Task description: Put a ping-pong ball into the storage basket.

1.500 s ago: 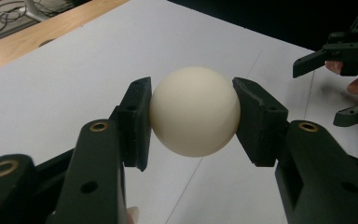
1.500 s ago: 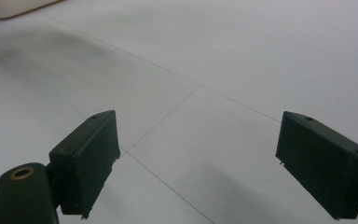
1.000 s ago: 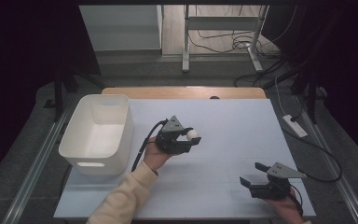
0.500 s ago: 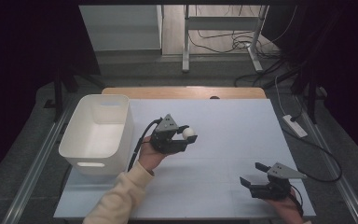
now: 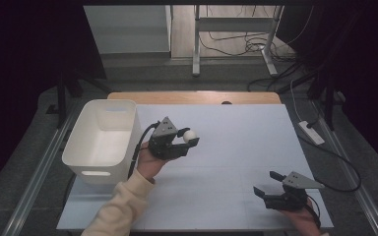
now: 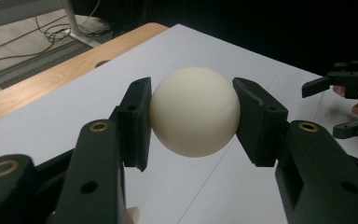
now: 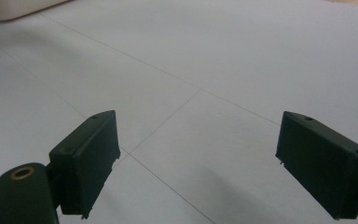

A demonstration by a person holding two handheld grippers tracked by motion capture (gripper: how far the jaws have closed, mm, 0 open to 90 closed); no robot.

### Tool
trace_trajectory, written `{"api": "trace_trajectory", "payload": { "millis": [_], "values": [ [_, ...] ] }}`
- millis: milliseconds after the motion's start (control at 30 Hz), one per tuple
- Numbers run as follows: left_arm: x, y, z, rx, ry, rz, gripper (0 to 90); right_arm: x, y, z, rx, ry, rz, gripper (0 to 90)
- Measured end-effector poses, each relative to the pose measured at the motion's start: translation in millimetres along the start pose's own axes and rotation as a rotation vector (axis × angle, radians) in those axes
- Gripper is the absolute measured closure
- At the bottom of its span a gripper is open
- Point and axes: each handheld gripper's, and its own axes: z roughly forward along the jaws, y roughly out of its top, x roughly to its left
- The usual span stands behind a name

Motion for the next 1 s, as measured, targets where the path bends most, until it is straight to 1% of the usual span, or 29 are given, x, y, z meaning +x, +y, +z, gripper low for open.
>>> {"api": "trace_trajectory", "payload": {
  "millis": [167,533,1000],
  "values": [
    [2.9,0.7,-6.9,-0.008,0.014,-0.008,50.7,-0.3,-0.2,-0.5,-0.004,0.001,0.002,13.2],
    [6.8,0.1,-15.1,-0.008,0.033,-0.016,50.7,-0.2,-0.1,-0.5,-0.003,0.001,0.001,13.1],
    [13.8,1.1,-27.4,-0.023,0.062,-0.028,50.7,-0.4,0.0,-0.3,-0.004,0.002,0.002,13.2]
  ]
}}
